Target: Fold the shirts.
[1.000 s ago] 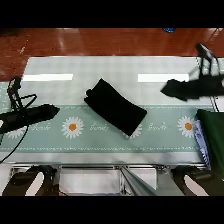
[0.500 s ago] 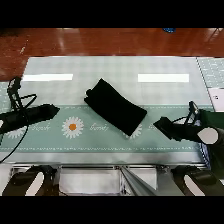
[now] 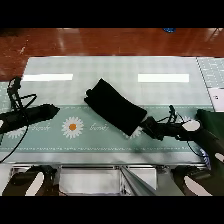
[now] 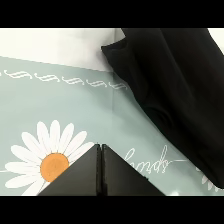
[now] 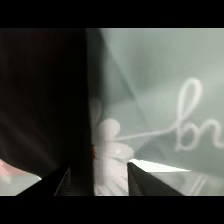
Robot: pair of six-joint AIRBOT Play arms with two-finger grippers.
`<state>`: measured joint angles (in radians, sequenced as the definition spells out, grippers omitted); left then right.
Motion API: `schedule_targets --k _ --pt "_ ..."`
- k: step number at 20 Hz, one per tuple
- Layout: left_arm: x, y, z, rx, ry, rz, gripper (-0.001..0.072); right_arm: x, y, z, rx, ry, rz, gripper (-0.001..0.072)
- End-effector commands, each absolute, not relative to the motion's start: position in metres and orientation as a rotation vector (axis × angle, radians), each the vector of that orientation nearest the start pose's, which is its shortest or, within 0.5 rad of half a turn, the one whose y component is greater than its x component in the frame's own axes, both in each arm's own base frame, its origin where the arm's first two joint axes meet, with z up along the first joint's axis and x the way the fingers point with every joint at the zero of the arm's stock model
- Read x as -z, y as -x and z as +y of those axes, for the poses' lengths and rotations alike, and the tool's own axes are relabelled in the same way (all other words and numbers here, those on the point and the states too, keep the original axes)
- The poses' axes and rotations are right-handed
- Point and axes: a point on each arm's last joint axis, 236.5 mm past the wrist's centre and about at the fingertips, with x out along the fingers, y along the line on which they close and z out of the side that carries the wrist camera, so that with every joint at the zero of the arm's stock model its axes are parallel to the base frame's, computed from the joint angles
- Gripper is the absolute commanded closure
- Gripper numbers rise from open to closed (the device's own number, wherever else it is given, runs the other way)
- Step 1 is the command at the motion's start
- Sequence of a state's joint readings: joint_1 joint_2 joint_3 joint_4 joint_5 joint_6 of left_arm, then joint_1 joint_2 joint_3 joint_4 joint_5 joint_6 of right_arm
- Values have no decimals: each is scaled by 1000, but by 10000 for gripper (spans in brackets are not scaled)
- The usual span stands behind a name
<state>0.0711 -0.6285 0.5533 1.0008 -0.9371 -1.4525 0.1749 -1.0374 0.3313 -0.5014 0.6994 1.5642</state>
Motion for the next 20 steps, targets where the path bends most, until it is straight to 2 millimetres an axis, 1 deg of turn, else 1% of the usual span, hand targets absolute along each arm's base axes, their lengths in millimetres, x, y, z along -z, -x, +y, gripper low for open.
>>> schedule_targets --k 1,3,4,6,7,8,9,11,13,14,15,17,18,20 --pt "-37 -281 -83 239 466 946 688 102 -267 196 -154 -1020 1353 300" --pt "-37 -281 -83 238 466 946 688 100 -283 209 -186 -994 1358 306" --pt "-37 -281 -83 238 466 946 688 97 -292 217 -218 -971 1357 334" --pt "-37 -281 -83 238 466 946 688 81 -312 239 -333 -902 1337 579" --pt "-37 -281 -83 238 466 946 688 66 -325 249 -413 -844 1299 687" --pt "-37 -281 -83 239 466 946 688 51 -340 256 -464 -808 1261 689" --pt "-37 -281 -83 238 466 946 688 31 -357 258 -500 -782 1226 689" --pt "-37 -281 -83 239 466 946 688 -19 -390 256 -558 -742 1147 690" --pt "-37 -281 -83 239 466 947 688 -74 -414 246 -615 -678 1071 689" --pt "-37 -281 -83 239 466 947 688 -100 -423 238 -628 -640 1039 690" --pt "-37 -281 -83 239 466 947 688 -122 -431 227 -625 -603 1010 690" --pt "-37 -281 -83 239 466 947 688 -162 -445 195 -575 -544 960 690" --pt "-37 -281 -83 239 466 947 688 -181 -450 176 -543 -531 937 690" --pt "-37 -281 -83 239 466 947 688 -215 -452 137 -495 -539 902 689"
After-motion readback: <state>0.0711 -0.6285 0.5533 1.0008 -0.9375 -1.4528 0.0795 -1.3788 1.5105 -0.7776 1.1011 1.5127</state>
